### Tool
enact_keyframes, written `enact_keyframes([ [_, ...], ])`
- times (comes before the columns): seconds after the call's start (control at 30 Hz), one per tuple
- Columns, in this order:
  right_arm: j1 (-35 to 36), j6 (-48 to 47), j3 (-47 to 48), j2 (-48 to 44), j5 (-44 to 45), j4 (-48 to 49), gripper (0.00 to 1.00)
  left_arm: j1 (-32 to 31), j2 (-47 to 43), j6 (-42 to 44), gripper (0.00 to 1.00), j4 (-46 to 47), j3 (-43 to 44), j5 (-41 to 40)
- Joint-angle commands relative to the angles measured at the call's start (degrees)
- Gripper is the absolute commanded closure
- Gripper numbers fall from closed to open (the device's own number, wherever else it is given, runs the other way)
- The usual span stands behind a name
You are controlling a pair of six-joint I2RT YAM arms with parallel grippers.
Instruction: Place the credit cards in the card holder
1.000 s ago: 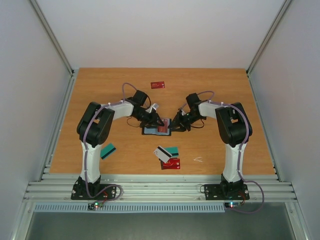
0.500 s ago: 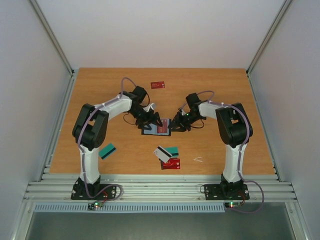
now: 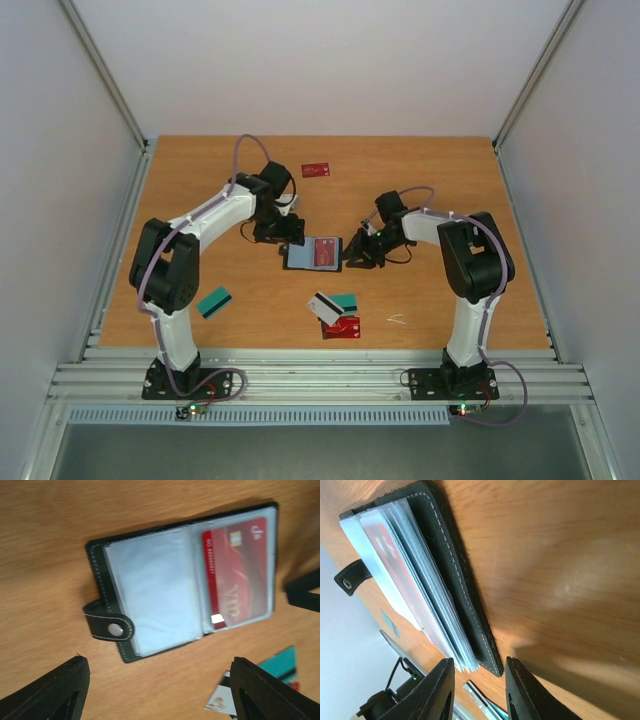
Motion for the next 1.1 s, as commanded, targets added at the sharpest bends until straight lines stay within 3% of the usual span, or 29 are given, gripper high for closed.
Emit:
enact_keyframes([
  [0.0,0.46,0.41,-1.70,-3.37,1.01,0.74,0.69,-2.35,1.54,0.89,0.25,0.36,1.50,-12.33],
  [0.5,0.15,-2.75,-2.71,-6.18,1.79,-3.19,0.68,-5.29,6.76,-1.27,0.58,5.17,1.18,-24.57],
  [0.77,-0.58,-2.68,0.03,-4.05,-1.17,-1.27,0.62,-5.29,6.70,0.72,0.88,9.36,-0.60,-23.55],
  [1.07,-1.64,-3.77,5.29,1.28,-1.06,-1.68,0.50,-5.29,7.33,2.45,0.94,11.58,-0.89,-16.64],
])
